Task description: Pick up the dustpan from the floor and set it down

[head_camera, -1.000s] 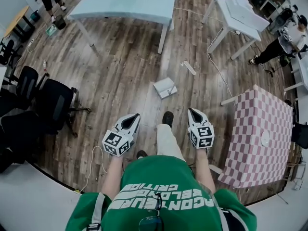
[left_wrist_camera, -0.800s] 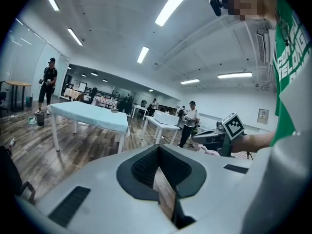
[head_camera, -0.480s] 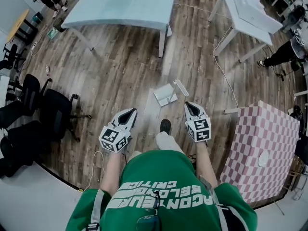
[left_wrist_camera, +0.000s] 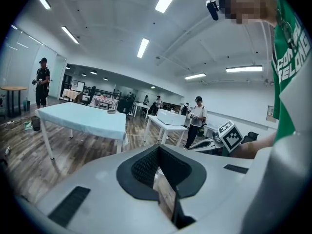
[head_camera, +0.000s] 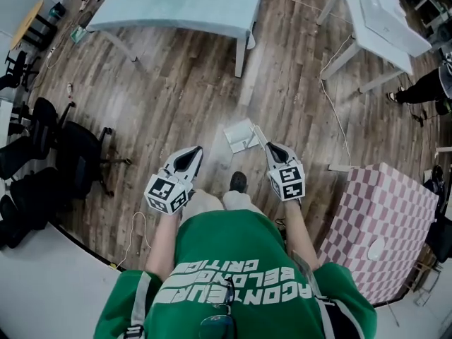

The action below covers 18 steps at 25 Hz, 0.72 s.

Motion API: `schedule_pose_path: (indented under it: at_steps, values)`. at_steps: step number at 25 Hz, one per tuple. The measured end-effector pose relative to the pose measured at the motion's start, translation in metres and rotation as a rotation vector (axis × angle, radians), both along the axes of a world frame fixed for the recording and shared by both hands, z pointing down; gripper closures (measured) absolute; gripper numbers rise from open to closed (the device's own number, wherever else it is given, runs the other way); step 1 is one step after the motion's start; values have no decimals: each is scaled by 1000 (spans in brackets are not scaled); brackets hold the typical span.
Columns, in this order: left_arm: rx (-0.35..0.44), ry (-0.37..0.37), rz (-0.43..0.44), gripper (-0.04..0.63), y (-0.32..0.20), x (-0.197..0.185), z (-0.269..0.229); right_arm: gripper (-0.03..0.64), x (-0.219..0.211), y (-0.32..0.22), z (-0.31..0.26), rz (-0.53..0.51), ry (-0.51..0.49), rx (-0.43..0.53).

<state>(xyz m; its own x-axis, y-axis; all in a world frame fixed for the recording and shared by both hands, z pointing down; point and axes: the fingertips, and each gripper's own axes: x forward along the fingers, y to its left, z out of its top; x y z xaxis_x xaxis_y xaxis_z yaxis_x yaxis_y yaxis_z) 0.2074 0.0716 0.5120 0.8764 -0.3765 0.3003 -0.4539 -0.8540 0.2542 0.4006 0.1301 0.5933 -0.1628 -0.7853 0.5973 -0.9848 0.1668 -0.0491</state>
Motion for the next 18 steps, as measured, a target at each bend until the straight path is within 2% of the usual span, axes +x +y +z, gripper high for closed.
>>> schedule_pose_path:
  at_steps: [6, 11, 18]
  values:
    - [-25, 4, -33, 601, -23, -6, 11, 607, -2, -27, 9, -21, -5, -36]
    - [-67, 31, 10, 601, -43, -7, 21, 607, -5, -45, 11, -5, 2, -44]
    - [-77, 72, 48, 601, -66, -2, 20, 606, 8, -54, 49, 13, 91, -194]
